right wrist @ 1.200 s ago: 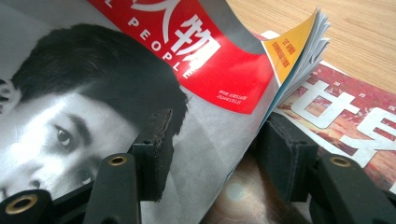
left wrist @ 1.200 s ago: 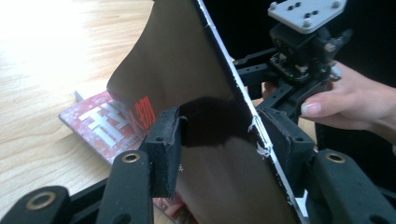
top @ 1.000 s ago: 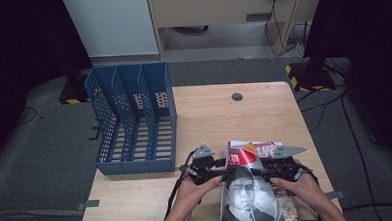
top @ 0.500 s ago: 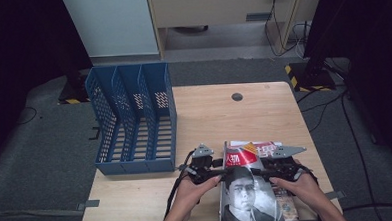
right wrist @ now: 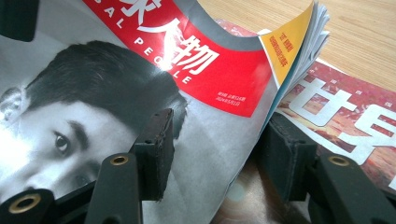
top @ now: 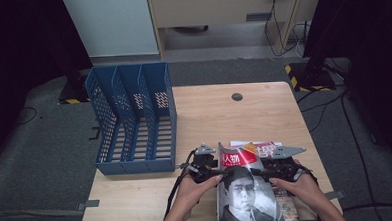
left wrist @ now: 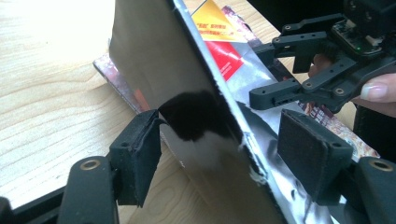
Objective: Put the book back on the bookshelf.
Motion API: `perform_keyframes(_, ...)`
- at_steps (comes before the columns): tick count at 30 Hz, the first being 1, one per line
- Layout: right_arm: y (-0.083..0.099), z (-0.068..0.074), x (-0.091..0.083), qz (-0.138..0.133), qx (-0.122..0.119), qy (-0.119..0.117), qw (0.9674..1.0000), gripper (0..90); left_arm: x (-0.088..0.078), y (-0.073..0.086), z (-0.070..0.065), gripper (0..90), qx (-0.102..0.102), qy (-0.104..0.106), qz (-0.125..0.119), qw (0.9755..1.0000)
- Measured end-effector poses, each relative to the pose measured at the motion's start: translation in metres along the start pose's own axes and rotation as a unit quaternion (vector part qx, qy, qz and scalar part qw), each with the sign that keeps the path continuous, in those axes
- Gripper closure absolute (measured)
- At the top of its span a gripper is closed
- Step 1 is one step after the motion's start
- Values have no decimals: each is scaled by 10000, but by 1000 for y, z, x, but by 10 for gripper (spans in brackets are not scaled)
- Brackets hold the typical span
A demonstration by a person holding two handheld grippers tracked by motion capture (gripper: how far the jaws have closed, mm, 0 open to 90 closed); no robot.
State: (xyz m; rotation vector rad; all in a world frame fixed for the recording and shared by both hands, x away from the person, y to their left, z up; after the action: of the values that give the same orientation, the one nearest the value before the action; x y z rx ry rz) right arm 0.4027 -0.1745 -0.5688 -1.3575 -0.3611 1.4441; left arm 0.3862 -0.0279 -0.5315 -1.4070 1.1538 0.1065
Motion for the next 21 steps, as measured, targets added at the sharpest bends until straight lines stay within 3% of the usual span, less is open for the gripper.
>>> perform_keyframes(6, 0, 0, 0, -9, 14, -26, 10000, 464, -4, -1, 4, 281, -195, 110, 56, 9997)
perform_keyframes(10, 0, 1, 0, -10, 11, -34, 10000, 460, 0, 1, 7, 238, -194, 3, 147, 9997)
perform_keyframes(13, 0, 1, 0, -3, -13, -32, 10000, 452, 8, 7, 10, 279, -110, -133, 235, 9996)
perform_keyframes(15, 0, 1, 0, 21, -50, -31, 10000, 447, 13, 11, 10, 373, -32, -121, 255, 9996)
perform_keyframes(18, 0, 2, 1, 21, -46, -25, 10000, 443, 17, 11, 11, 423, 3, -219, 194, 9996)
perform_keyframes(21, 0, 3, 1, 26, -67, -64, 10000, 438, 19, 11, 12, 561, 108, -327, 108, 9993)
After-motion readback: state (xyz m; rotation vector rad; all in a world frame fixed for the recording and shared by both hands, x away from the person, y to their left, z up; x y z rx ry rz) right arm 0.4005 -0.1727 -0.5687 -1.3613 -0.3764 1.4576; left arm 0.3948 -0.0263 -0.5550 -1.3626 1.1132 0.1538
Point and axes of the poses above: each handheld gripper's, and its own axes: x roughly forward along the jaws, y roughly out of its underside, z roughly to its left, the point moved 10 cm from there along x, roughly forward along the jaws, and after that the axes turned 15 degrees about -y, right-handed, at the moved point
